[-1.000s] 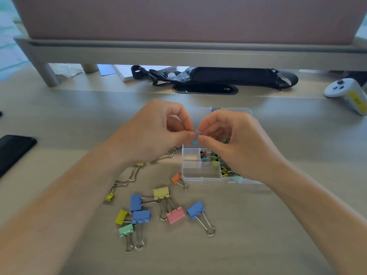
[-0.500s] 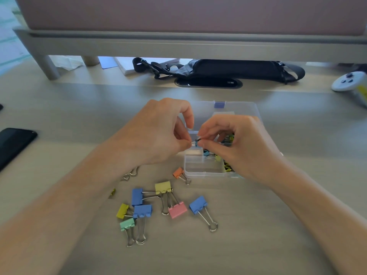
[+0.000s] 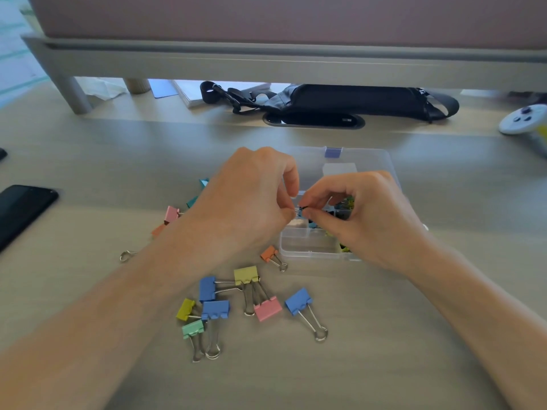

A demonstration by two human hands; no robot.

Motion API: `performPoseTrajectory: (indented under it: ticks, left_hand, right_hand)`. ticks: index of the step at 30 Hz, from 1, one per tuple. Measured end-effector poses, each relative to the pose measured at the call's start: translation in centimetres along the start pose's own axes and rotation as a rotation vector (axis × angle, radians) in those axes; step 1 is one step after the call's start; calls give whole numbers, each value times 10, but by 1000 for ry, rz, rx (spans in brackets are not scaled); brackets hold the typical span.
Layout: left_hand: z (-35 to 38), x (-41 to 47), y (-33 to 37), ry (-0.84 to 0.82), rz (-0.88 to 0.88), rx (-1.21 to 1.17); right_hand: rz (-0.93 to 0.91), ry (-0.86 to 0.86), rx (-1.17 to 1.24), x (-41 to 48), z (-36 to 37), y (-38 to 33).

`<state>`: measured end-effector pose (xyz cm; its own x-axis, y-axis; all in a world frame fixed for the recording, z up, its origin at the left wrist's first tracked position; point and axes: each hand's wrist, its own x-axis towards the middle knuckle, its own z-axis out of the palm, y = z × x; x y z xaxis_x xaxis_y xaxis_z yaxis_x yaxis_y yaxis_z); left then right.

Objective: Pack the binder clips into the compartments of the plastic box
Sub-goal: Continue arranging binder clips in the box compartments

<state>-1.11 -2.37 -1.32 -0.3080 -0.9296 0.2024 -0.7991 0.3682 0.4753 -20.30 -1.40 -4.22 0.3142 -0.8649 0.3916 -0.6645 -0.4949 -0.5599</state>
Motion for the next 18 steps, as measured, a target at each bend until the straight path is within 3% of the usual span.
performPoseTrajectory:
  ticks: [11,18]
  left_hand:
    - [9,6,16,20,-45,298]
    - [11,11,10,29,-34,247]
  right_hand:
    - [18,-30,32,-3,-2,-3]
    - [39,-37,-24,-4,-4,-6]
